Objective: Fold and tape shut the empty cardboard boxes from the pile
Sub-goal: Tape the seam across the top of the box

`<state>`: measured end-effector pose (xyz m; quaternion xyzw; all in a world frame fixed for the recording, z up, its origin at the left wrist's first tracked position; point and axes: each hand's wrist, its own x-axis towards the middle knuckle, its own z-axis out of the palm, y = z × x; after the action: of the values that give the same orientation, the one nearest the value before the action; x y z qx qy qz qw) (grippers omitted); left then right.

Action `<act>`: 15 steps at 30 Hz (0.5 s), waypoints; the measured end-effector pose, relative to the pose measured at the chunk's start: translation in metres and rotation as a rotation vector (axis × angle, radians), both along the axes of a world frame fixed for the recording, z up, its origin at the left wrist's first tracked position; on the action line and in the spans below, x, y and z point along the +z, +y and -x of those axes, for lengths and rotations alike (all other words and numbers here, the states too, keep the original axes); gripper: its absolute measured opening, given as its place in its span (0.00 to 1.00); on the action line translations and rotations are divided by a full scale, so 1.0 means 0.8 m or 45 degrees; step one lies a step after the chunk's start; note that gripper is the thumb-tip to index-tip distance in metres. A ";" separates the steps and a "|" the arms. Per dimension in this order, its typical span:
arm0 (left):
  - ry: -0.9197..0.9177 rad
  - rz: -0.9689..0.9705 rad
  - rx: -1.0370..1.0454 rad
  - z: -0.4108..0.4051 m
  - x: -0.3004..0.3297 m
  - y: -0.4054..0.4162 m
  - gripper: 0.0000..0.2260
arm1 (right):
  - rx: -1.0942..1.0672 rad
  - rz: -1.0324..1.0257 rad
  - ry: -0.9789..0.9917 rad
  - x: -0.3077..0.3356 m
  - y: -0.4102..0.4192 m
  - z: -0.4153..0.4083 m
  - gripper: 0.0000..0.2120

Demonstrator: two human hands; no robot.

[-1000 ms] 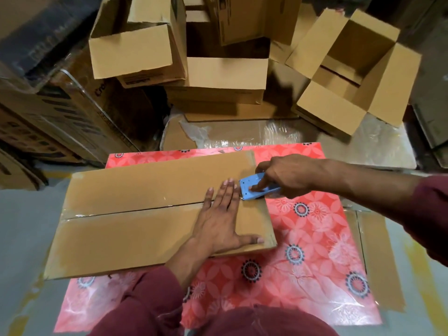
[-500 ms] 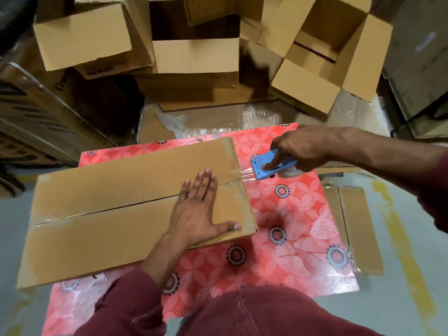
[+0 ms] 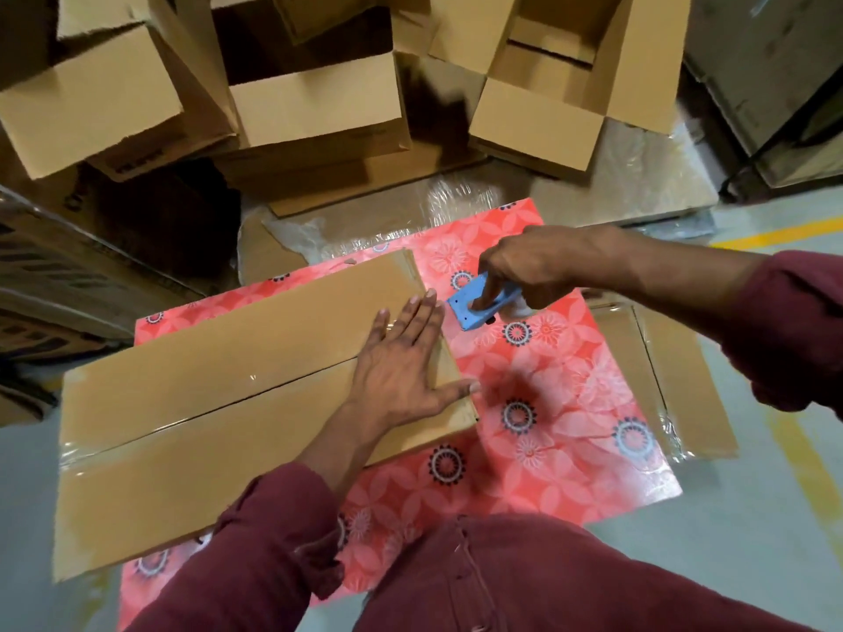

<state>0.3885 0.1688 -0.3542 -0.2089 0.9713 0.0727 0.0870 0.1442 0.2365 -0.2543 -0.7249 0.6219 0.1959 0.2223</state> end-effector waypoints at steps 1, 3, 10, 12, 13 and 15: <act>0.011 0.011 0.012 -0.001 -0.001 0.002 0.54 | -0.026 -0.009 -0.040 0.003 0.007 0.010 0.25; 0.010 0.038 0.019 0.003 0.000 0.003 0.54 | -0.032 -0.005 -0.023 0.015 0.021 0.019 0.26; -0.008 0.054 0.022 0.003 0.008 0.003 0.53 | -0.024 0.026 0.025 0.023 0.034 0.021 0.26; -0.016 0.059 0.020 0.004 0.009 0.004 0.53 | -0.014 0.033 0.075 0.020 0.032 0.019 0.27; -0.028 0.062 0.017 0.004 0.010 0.004 0.53 | -0.011 0.026 0.086 0.018 0.029 0.016 0.27; -0.049 0.070 0.024 0.004 0.011 0.006 0.53 | -0.030 -0.020 0.083 0.015 0.022 0.008 0.26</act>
<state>0.3849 0.1734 -0.3455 -0.2218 0.9691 0.0430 0.0991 0.1377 0.2538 -0.2420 -0.7090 0.6357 0.2216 0.2098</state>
